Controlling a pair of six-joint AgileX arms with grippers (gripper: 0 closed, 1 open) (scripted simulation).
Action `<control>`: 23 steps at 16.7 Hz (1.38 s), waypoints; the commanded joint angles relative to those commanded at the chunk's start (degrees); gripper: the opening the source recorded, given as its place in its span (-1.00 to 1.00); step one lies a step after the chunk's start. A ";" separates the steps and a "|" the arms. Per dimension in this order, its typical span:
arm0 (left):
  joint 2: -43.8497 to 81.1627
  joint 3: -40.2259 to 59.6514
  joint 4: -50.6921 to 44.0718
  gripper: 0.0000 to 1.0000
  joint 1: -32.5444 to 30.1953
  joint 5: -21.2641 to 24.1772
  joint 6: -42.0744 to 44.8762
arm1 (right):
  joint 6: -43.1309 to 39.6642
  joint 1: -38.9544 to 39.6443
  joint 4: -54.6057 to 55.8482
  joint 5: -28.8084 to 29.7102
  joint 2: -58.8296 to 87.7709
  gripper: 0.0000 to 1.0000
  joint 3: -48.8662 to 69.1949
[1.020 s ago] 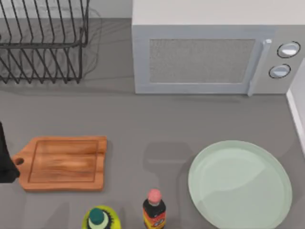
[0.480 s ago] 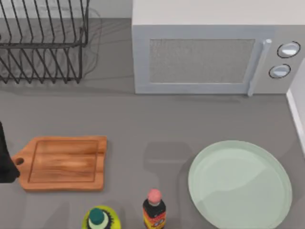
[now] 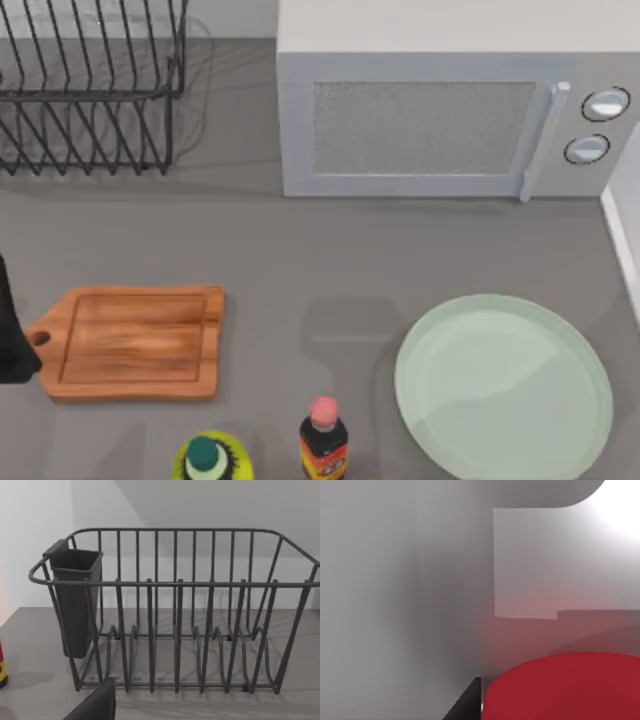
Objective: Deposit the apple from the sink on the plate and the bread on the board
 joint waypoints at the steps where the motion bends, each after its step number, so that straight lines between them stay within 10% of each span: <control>1: 0.00 0.00 0.00 1.00 0.00 0.00 0.00 | 0.00 0.00 0.00 0.00 0.00 -1.00 0.00; 23: 0.00 0.00 0.00 1.00 0.00 0.00 0.00 | 1.00 2.39 -22.09 -0.92 -17.82 -1.00 8.25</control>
